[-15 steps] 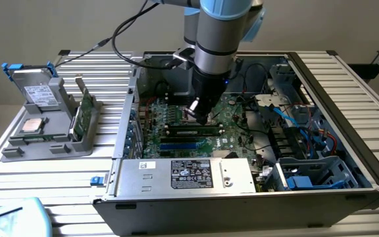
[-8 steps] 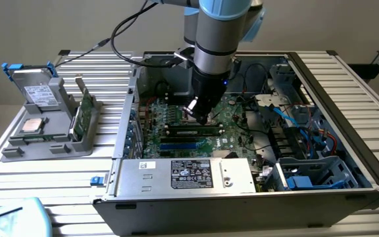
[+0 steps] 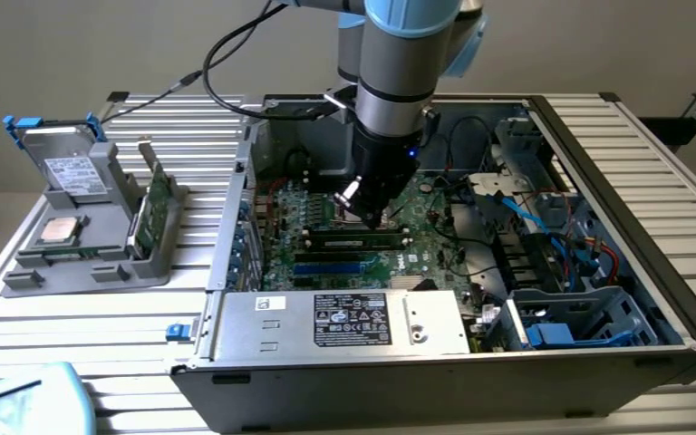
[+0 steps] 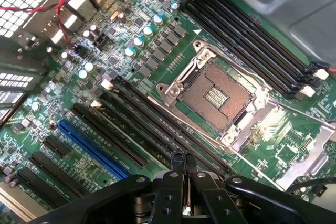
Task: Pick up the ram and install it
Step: 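Press down the ram until it locks into place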
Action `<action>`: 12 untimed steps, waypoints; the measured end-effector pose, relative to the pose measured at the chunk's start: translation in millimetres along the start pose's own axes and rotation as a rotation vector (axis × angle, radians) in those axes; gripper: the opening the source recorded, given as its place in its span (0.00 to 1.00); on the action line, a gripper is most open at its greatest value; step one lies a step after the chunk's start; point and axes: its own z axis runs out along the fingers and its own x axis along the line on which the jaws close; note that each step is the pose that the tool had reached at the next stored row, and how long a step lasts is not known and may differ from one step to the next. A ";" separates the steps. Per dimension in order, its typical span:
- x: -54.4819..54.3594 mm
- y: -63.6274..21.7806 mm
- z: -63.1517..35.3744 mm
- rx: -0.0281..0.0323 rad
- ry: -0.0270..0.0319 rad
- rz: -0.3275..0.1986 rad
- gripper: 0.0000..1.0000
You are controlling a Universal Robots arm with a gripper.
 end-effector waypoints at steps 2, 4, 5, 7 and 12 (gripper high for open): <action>0.0 0.0 0.0 0.0004 -0.0018 0.024 0.11; 0.0 0.0 0.0 0.0008 -0.0038 0.049 0.11; 0.0 0.0 0.0 0.0011 -0.0048 0.062 0.11; 0.0 0.0 0.0 0.0016 -0.0067 0.087 0.11; 0.0 0.0 0.0 0.0028 -0.0122 0.157 0.11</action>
